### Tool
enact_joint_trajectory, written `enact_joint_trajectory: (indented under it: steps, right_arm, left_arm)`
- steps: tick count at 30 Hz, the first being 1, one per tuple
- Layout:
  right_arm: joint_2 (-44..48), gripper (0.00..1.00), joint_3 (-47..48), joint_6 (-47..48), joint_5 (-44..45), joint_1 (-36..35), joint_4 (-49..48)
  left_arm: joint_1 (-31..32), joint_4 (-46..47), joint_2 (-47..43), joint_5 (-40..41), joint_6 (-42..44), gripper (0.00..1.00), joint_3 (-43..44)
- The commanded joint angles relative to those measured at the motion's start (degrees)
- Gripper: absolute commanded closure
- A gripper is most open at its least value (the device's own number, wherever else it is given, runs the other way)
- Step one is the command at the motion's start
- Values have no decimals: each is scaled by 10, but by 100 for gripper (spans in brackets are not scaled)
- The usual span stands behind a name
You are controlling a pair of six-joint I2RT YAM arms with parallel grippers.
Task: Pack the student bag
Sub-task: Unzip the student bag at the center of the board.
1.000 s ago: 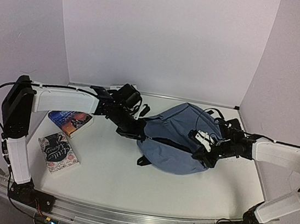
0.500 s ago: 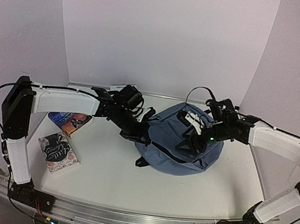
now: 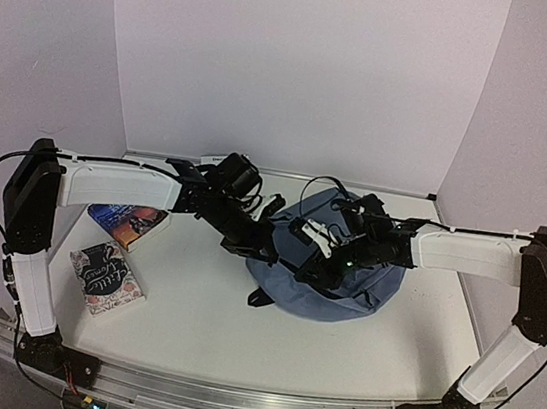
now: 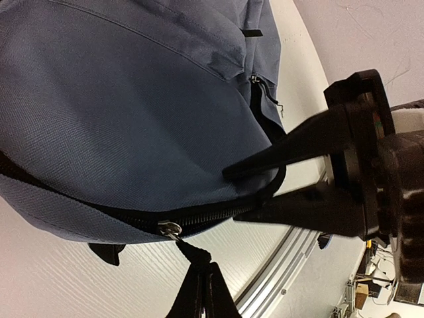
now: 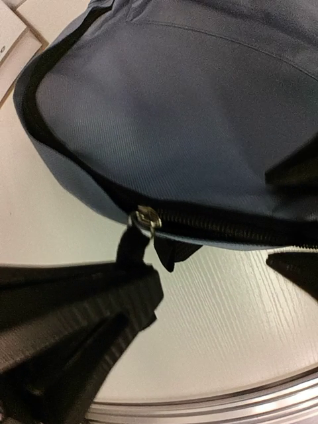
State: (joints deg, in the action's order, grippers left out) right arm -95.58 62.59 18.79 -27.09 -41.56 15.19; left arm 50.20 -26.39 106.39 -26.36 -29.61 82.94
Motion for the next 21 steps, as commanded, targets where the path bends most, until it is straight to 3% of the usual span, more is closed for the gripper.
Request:
enact_joint_trajectory:
  steps: [1,9,14,20,21]
  right_arm:
    - [14,100,2,6,17,-1,-32]
    - [80,100,-48,74,18,-1,50]
    - [132,100,-96,131,45,-1,91]
    - [172,99,-125,210,106,38,124]
    - [168,93,-121,214,108,47,127]
  left_arm:
    - [-17,19,-32,16,-11,100,7]
    - [-48,-71,-7,95,26,100,51]
    - [-71,-81,-3,114,35,100,55]
    - [-73,-65,-6,64,48,100,46]
    - [-71,-49,-9,41,48,100,40]
